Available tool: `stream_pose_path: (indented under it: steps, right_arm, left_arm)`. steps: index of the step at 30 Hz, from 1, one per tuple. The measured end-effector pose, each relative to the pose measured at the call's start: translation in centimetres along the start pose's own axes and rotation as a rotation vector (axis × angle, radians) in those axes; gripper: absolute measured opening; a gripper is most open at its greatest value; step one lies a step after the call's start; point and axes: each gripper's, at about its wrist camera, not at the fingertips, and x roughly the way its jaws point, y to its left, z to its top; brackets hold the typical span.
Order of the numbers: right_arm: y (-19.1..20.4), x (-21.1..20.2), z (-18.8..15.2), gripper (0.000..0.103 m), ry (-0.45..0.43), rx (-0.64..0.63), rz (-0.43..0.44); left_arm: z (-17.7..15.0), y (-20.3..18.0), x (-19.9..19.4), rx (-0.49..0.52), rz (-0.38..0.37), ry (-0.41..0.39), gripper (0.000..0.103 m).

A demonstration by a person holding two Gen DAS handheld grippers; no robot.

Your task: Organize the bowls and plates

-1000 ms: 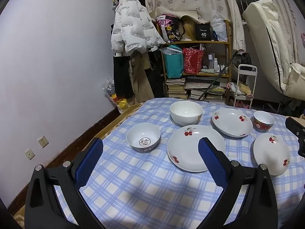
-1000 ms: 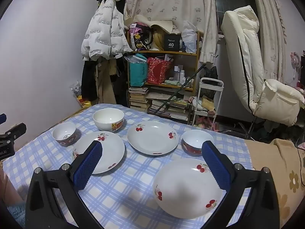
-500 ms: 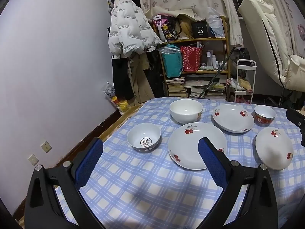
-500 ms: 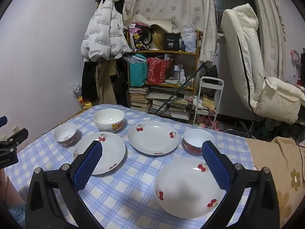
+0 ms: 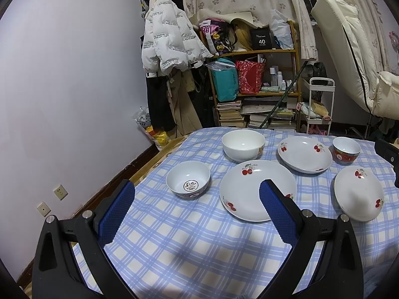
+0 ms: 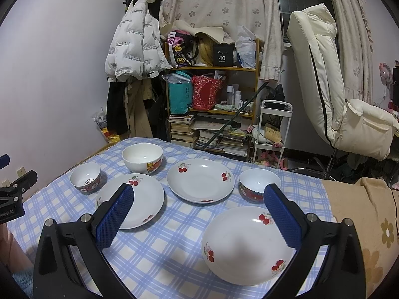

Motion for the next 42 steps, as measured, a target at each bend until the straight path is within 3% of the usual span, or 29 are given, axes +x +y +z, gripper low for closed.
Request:
stream_pose_path:
  steps: [42]
  right_arm:
    - [-0.24,0.22,-0.02,0.103,-0.003,0.010,0.000]
  left_arm:
    - [-0.08,0.45,-0.60,-0.014,-0.016,-0.037,0.099]
